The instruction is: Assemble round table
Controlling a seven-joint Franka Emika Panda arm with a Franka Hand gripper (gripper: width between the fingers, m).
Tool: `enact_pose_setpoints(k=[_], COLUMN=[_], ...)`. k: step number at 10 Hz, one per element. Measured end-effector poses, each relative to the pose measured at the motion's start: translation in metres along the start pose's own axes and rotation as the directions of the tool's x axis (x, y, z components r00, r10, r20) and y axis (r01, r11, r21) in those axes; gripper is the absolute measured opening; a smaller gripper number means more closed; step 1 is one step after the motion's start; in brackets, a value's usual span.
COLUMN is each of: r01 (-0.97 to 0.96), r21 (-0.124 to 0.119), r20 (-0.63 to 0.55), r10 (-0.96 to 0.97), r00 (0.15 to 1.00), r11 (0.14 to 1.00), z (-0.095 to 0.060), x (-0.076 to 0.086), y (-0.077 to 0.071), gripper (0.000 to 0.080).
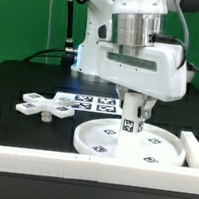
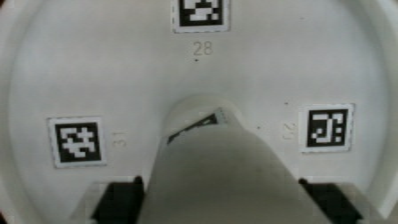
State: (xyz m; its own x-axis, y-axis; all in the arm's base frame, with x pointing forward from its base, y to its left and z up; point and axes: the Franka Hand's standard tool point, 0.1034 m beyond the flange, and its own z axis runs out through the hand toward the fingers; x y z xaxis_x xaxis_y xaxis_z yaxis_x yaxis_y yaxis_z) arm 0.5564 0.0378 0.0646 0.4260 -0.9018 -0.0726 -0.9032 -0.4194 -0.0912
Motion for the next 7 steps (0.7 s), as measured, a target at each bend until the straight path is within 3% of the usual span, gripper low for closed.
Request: enact_pose_setpoints(k=[3,7], r01=[-0.36,-0.705], r21=[0.059,0.085], r20=[0.04,0.105], r10=[0.358,0.698], r00=[0.933,0.709], r11=[0.931,0.704], z=[0.0002,0.0013], x=[0.0069,0.0009], y=[0.0027,-0.0013], gripper=[0.0412,0.0412])
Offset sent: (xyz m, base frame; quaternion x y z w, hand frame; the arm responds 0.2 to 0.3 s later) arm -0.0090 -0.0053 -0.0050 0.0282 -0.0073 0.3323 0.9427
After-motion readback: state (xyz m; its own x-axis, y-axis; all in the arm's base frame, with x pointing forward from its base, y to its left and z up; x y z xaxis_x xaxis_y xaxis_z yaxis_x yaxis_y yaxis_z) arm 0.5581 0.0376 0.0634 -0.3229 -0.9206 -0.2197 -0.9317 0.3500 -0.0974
